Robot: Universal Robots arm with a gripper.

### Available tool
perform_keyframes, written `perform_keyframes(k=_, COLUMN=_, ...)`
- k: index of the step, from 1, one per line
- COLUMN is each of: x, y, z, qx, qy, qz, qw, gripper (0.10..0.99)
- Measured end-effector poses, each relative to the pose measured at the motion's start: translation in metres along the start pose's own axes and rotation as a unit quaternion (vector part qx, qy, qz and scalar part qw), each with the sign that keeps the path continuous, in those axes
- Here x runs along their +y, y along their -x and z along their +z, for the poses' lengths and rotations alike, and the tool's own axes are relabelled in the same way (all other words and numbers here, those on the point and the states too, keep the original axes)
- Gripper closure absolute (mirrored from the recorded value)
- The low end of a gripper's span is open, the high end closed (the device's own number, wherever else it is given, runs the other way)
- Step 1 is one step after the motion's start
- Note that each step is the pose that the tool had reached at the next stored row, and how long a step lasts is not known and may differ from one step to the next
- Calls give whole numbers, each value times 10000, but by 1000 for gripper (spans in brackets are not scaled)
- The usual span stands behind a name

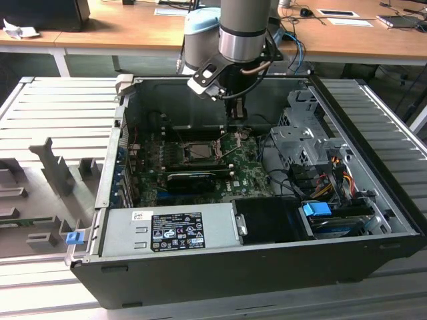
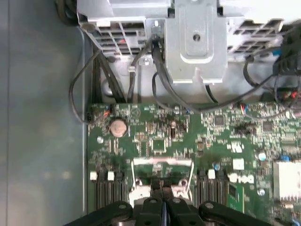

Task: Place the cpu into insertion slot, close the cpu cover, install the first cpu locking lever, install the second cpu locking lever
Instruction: 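Close the cpu cover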

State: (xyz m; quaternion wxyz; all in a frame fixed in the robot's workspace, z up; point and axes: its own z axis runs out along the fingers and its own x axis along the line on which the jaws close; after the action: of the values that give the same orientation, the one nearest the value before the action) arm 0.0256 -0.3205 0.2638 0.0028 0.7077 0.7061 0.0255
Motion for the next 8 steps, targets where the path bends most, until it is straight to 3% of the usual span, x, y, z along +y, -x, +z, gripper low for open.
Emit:
perform_keyframes(k=2, x=104, y=1, z=28, qx=-1, qy=-2, qz=-56, qw=10000, gripper=980)
perform_keyframes(k=8, x=241, y=-1, z=60, qx=0, qy=-9, qz=-64, qw=10000, gripper=980)
